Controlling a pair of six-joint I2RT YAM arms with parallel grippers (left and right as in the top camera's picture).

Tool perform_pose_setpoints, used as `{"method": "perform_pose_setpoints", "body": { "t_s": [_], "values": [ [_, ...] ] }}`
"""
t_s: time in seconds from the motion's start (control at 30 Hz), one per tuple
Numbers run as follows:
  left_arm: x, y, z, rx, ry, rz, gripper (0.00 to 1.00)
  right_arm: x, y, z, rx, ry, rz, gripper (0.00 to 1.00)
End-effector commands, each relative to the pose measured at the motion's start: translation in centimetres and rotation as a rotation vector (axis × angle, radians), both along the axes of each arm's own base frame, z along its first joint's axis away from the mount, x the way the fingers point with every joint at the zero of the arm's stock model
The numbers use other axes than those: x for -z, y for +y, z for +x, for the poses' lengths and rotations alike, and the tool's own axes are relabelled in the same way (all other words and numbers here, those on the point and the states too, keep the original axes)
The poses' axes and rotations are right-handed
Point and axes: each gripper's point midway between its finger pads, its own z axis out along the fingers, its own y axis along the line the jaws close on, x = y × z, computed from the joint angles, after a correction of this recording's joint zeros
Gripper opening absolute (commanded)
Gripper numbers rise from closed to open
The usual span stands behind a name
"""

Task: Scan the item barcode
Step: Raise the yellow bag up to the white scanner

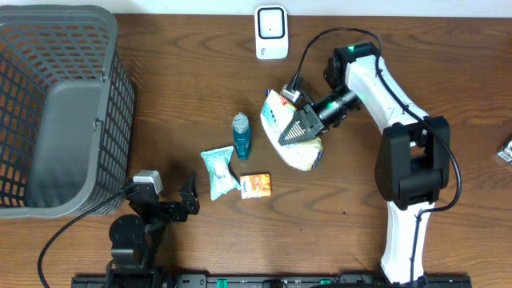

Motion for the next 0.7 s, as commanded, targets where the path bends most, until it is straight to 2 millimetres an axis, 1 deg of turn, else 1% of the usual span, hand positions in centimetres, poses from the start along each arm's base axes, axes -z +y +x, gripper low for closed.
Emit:
{"method": "perform_pose_setpoints", "body": {
  "t_s": [0.0, 0.03, 0.07, 0.13, 0.17, 0.23, 0.43, 0.47, 0.5, 0.53, 0.57, 0.6, 0.67],
  "values": [
    [1.3, 0.0, -0.2, 0.002, 0.033, 0.004, 0.98, -4.3, 1.3, 2.4, 0.262, 0.337, 0.102, 0.04],
    [1.3, 0.0, -0.2, 0.002, 0.033, 0.004, 0.98, -4.3, 1.3, 2.4, 0.361, 0.624, -0.031, 0.01],
    [1.3, 0.0, -0.2, 0.002, 0.033, 0.004, 0.98, -4.3, 1.3, 2.4, 0.399, 0.734, -0.082, 0.01],
    [1.3, 0.0, -0.2, 0.002, 0.033, 0.004, 0.98, -4.6, 1.2, 2.7, 0.435, 0.831, -0.101, 0.01],
    [1.3, 0.0, -0.2, 0.002, 0.033, 0.004, 0.98, -5.8, 1.4, 3.4, 0.445, 0.862, -0.023, 0.01],
    [1.3, 0.0, -0.2, 0.002, 0.033, 0.004, 0.98, -6.8, 1.6, 4.0, 0.452, 0.887, 0.041, 0.01],
    [1.3, 0.0, -0.2, 0.002, 0.033, 0.004, 0.98, -6.9, 1.6, 4.0, 0.453, 0.888, 0.045, 0.01],
    [1.3, 0.0, -0.2, 0.002, 0.033, 0.004, 0.98, -6.6, 1.5, 3.9, 0.452, 0.881, 0.031, 0.01],
    [1.3, 0.0, -0.2, 0.002, 0.033, 0.004, 0.98, -5.7, 1.3, 3.4, 0.440, 0.832, -0.020, 0.01],
    [1.3, 0.0, -0.2, 0.002, 0.033, 0.004, 0.98, -4.0, 0.8, 2.8, 0.407, 0.711, -0.085, 0.01],
    [1.3, 0.0, -0.2, 0.002, 0.033, 0.004, 0.98, -1.9, -0.2, 1.9, 0.384, 0.647, -0.219, 0.01],
    [1.3, 0.0, -0.2, 0.002, 0.033, 0.004, 0.98, 0.5, -1.7, 1.4, 0.366, 0.561, -0.361, 0.01],
    [1.3, 0.0, -0.2, 0.002, 0.033, 0.004, 0.98, 2.3, -3.9, 1.8, 0.371, 0.476, -0.486, 0.01]
  ]
}}
